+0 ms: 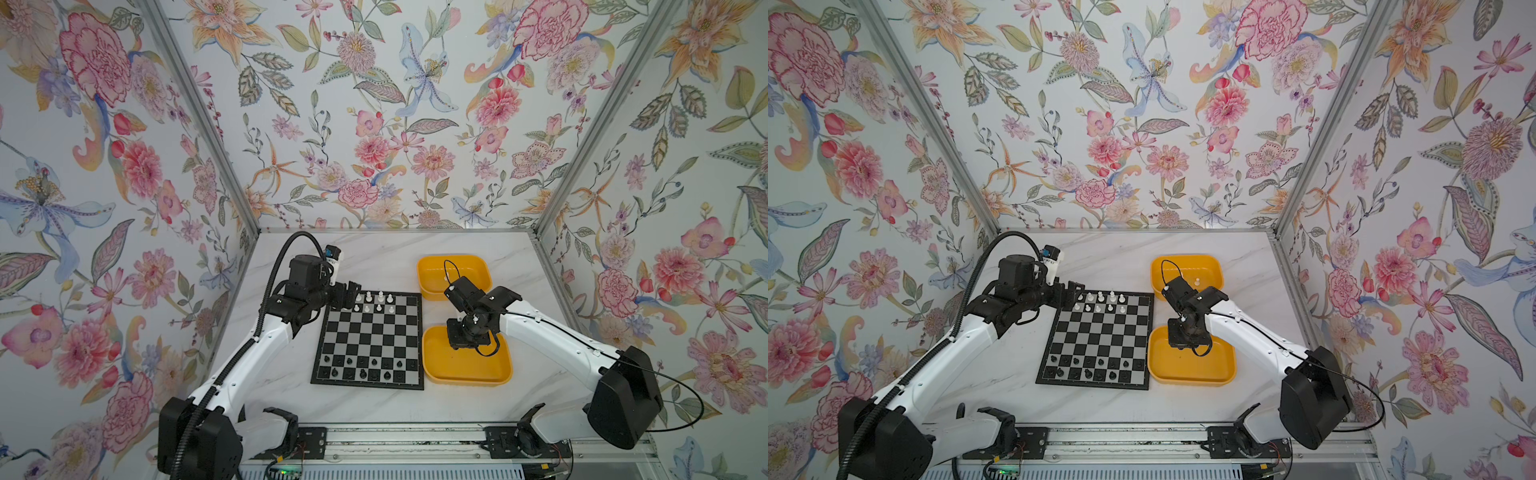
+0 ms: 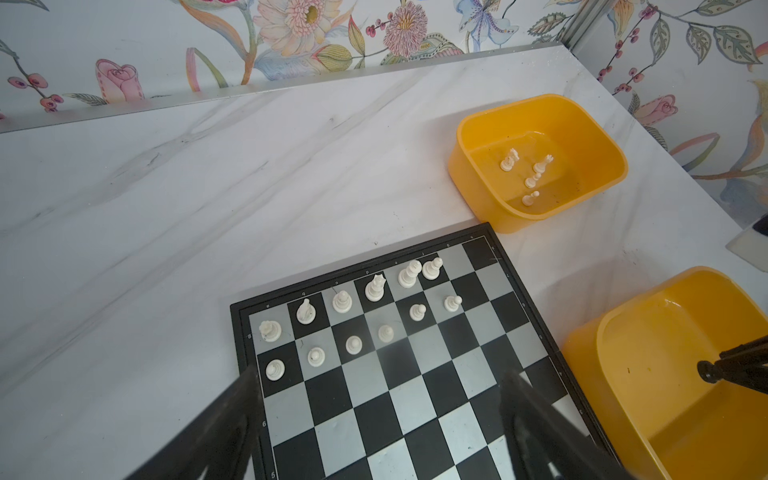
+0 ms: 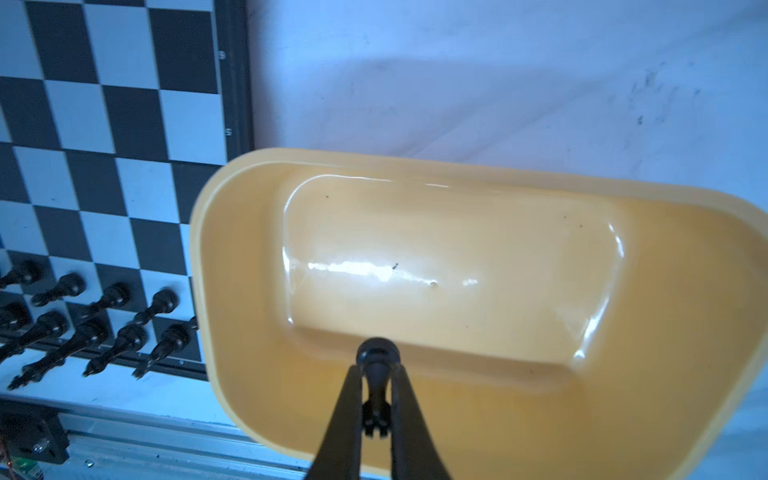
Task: Set up the chess pieces on the board
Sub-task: 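Lift the black piece and carry it over the board's nearest row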
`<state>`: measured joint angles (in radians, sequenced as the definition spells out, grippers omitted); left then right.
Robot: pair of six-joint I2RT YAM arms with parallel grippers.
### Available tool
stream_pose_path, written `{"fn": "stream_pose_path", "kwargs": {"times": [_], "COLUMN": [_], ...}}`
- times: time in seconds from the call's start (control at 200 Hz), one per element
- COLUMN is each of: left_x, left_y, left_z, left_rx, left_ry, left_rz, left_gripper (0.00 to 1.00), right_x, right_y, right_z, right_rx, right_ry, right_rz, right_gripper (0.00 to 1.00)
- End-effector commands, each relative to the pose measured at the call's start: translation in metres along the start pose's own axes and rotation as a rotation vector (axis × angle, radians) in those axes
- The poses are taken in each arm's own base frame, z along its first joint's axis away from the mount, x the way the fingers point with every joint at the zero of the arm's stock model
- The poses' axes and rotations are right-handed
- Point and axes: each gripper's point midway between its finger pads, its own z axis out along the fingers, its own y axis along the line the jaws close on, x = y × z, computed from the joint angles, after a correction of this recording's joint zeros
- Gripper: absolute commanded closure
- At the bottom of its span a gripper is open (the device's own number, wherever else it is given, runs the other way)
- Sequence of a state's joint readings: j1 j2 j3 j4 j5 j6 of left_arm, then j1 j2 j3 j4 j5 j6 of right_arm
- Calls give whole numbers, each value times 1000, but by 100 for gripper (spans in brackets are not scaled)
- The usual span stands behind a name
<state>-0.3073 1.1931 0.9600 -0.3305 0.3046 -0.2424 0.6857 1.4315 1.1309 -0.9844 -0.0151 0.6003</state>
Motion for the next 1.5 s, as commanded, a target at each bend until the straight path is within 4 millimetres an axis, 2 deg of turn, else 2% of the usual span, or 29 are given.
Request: {"fn": "stream_pose_path", "kwargs": {"times": [0.0,0.33,0.555,1.051,1.496], "left_x": [11,23,32,37,38], "left_y": [6,10,14,13,15], "left_z": [-10,-20,-23,-25,-32], "left_rx": [-30,-51,-61,-48,-64], "left_ry": [7,-2,29,40,36], "left_rz": [-9,-12,-3,-2,2], "left_gripper": [9,9,10,10,10], "right_x": [3,19,31,65,77], "right_y": [10,74,97,121,113], "right_z": [-8,-6,-4,26,61], "right_rx": [34,3,-10,7,33], "right_ry": [16,45,54,120,168], "right_rz": [-36,-190,-234,-300,-299], "right_gripper": [91,91,92,91,91]}}
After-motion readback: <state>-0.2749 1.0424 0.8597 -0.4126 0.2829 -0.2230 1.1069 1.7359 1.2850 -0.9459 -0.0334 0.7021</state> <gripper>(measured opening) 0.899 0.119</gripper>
